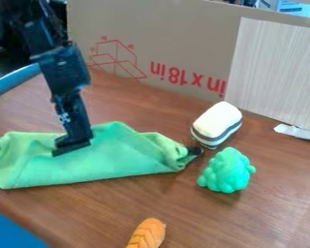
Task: Unfold the cloth from bottom right to top left
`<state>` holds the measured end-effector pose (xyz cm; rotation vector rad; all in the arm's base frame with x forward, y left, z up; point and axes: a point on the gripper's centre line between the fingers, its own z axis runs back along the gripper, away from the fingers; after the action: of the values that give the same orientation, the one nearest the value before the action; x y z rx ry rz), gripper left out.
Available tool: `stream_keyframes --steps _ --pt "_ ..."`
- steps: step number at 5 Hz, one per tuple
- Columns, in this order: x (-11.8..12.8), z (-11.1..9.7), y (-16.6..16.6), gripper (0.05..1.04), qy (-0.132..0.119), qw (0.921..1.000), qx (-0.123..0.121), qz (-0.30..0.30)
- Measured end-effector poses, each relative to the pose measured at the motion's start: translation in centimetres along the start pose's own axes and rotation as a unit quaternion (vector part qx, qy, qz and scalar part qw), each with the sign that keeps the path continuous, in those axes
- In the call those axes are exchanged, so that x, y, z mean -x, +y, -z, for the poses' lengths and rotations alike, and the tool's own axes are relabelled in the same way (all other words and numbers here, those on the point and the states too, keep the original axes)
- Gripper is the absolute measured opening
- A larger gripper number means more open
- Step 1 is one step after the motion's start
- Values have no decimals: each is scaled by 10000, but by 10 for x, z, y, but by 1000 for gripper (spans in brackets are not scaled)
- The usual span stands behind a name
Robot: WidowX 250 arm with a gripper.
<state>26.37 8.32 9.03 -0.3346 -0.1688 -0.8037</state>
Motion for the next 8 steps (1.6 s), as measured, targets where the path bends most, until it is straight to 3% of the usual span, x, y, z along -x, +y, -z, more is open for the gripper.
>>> stream_keyframes --steps 4,6,8 --pt "1 -55 23 53 -972 9945 88 -373" --pt "-1 -67 21 53 -1210 9920 144 -340" --pt "-7 -73 16 53 -1295 9911 248 -162"
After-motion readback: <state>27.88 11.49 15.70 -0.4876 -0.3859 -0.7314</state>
